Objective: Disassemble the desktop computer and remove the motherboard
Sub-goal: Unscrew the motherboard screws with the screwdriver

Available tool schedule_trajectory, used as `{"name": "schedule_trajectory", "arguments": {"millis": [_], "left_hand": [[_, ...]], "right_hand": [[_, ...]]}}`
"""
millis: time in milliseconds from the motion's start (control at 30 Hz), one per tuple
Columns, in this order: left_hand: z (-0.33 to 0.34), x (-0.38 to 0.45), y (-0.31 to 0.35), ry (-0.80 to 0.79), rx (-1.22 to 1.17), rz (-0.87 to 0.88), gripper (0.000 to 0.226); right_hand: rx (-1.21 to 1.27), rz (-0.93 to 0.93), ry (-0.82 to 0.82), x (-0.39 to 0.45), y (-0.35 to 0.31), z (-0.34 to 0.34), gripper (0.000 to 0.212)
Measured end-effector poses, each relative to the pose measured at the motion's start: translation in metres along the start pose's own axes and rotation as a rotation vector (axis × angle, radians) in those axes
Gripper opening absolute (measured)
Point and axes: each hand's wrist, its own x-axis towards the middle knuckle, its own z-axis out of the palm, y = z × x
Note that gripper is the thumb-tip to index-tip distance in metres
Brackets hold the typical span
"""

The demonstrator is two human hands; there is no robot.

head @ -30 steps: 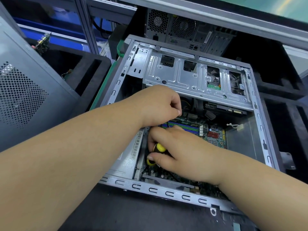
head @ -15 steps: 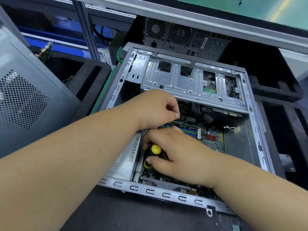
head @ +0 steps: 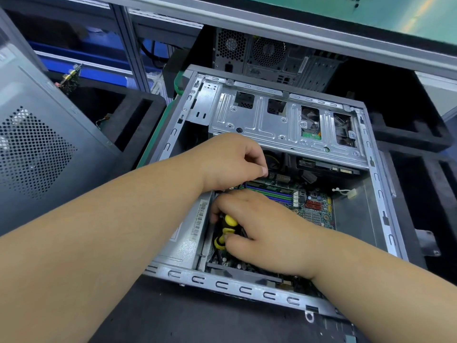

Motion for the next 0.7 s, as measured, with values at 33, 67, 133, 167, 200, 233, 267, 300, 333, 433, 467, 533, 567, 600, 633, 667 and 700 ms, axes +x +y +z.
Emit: {"name": "schedule_trajectory", "arguments": {"millis": [33, 67, 133, 167, 200, 233, 267, 300, 333, 433, 467, 533, 567, 600, 633, 667, 700], "left_hand": [[-0.0003, -0.0002, 0.0004, -0.002, -0.014, -0.002, 0.010], [-0.0007, -0.0005, 0.0010, -0.006, -0.039, -0.005, 0.013], [-0.0017, -0.0022, 0.0021, -0.011, -0.142, -0.014, 0.024], [-0.0023, -0.0030, 0.0024, -0.005, -0.199, -0.020, 0.028], [-0.0029, -0.0036, 0.0027, 0.006, -0.246, -0.024, 0.030], [-0.0033, -0.0042, 0.0026, 0.020, -0.280, -0.028, 0.031], [-0.0033, -0.0043, 0.0025, 0.032, -0.304, -0.033, 0.031], [-0.0033, -0.0044, 0.0025, 0.042, -0.321, -0.037, 0.032], [-0.0033, -0.0044, 0.0026, 0.049, -0.334, -0.040, 0.032], [-0.0040, -0.0050, 0.0027, 0.074, -0.358, -0.036, 0.033], [-0.0043, -0.0052, 0.0027, 0.091, -0.365, -0.036, 0.033], [-0.0046, -0.0055, 0.0023, 0.124, -0.387, -0.039, 0.033], [-0.0046, -0.0056, 0.0023, 0.133, -0.394, -0.040, 0.033], [-0.0044, -0.0057, 0.0026, 0.137, -0.396, -0.041, 0.033], [-0.0043, -0.0056, 0.0027, 0.137, -0.395, -0.043, 0.033], [-0.0042, -0.0055, 0.0029, 0.136, -0.392, -0.046, 0.033], [-0.0042, -0.0053, 0.0027, 0.134, -0.388, -0.051, 0.033]], "right_hand": [[-0.049, -0.016, 0.009, 0.0000, -0.0003, 0.0007, 0.021], [-0.107, -0.035, 0.024, 0.0002, -0.0004, 0.0017, 0.019], [-0.181, -0.045, 0.052, 0.0018, -0.0010, 0.0029, 0.029], [-0.183, -0.038, 0.060, 0.0024, -0.0013, 0.0035, 0.033], [-0.162, -0.033, 0.067, 0.0028, -0.0013, 0.0041, 0.033], [-0.124, -0.033, 0.069, 0.0028, -0.0011, 0.0048, 0.028], [-0.079, -0.034, 0.065, 0.0025, -0.0010, 0.0053, 0.021], [-0.034, -0.032, 0.060, 0.0020, -0.0010, 0.0054, 0.017], [0.004, -0.025, 0.054, 0.0017, -0.0011, 0.0050, 0.016], [0.031, -0.026, 0.049, 0.0003, -0.0007, 0.0036, 0.020], [0.006, -0.038, 0.056, 0.0003, -0.0007, 0.0036, 0.018], [-0.068, -0.057, 0.077, 0.0006, -0.0007, 0.0042, 0.020], [-0.095, -0.055, 0.082, 0.0009, -0.0012, 0.0044, 0.027], [-0.107, -0.047, 0.080, 0.0014, -0.0015, 0.0046, 0.032], [-0.103, -0.041, 0.076, 0.0017, -0.0014, 0.0047, 0.033], [-0.086, -0.041, 0.072, 0.0017, -0.0012, 0.0048, 0.030], [-0.061, -0.041, 0.071, 0.0017, -0.0010, 0.0049, 0.026]]}}
